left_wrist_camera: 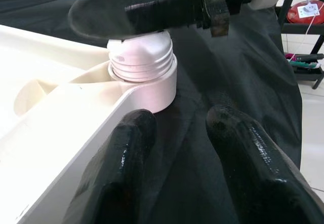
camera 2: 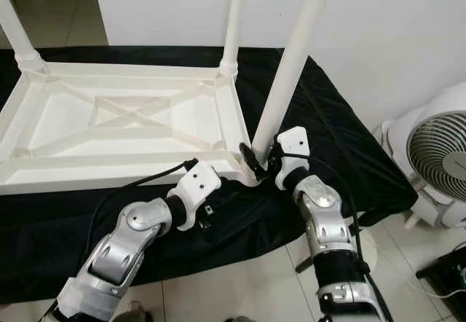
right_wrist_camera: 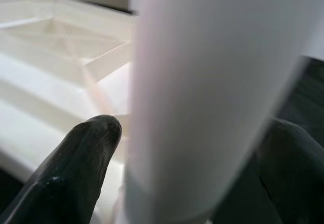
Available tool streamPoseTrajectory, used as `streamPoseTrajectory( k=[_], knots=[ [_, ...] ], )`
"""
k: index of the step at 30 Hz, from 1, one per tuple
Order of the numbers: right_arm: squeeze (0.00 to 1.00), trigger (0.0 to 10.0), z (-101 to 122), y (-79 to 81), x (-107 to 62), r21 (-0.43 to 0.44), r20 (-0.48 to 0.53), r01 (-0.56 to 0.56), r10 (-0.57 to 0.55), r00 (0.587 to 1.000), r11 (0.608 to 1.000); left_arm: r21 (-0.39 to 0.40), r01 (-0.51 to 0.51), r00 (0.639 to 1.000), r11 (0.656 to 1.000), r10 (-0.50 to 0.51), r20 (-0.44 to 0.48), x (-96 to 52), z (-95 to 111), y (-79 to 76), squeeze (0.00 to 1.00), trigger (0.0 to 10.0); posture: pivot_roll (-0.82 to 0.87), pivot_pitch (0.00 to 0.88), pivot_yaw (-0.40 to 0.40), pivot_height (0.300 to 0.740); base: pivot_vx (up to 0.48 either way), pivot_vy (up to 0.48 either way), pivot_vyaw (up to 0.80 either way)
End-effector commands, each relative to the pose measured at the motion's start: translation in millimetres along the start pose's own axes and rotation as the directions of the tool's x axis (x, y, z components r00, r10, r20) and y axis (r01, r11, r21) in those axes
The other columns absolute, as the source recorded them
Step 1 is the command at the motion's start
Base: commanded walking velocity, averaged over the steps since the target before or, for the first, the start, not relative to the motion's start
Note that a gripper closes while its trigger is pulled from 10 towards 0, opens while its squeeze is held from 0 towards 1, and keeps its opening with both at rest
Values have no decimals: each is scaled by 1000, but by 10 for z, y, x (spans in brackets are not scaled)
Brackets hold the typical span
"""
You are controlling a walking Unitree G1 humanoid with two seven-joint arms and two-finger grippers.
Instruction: Building children table
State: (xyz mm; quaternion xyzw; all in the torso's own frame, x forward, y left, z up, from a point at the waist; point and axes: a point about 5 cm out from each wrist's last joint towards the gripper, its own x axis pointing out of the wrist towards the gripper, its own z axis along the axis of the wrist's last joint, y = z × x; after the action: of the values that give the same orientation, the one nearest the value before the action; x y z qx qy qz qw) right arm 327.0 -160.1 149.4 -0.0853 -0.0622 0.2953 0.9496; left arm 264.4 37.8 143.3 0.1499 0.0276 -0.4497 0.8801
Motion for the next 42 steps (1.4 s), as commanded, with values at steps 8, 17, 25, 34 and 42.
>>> streamPoseTrajectory(
  k=[8, 17, 25, 34, 42],
  knots=[
    [0, 10000, -22, -42, 200, -56, -56, -157, 154, 986, 986, 0, -58, 998, 998, 58, -11, 6, -7, 48, 0, 10000, 80, 33, -74, 740, 0, 0, 0],
    [0, 0, -37, -65, 314, -28, -100, -249, 246, 964, 968, -9, -29, 1000, 1000, 29, -11, 30, -48, 0, 0, 10000, 79, 53, -111, 740, 0, 0, 0],
    [0, 0, -131, -68, 260, 28, -111, -284, 285, 952, 958, -25, -3, 1000, 1000, 3, 14, 52, -3, -45, 0, 10000, 75, 59, -117, 740, 0, 0, 0],
    [0, 0, -203, -253, 196, 94, -121, 7, 4, 993, 996, -12, -55, 998, 998, 56, 27, 91, 58, 110, 0, 10000, 76, 66, -107, 740, 0, 0, 0],
    [0, 0, -313, -141, 171, 167, -133, 304, -284, 949, 938, -23, -96, 995, 995, 97, 33, 79, 88, 201, 0, 10000, 73, 68, -93, 740, 0, 0, 0]
  ],
)
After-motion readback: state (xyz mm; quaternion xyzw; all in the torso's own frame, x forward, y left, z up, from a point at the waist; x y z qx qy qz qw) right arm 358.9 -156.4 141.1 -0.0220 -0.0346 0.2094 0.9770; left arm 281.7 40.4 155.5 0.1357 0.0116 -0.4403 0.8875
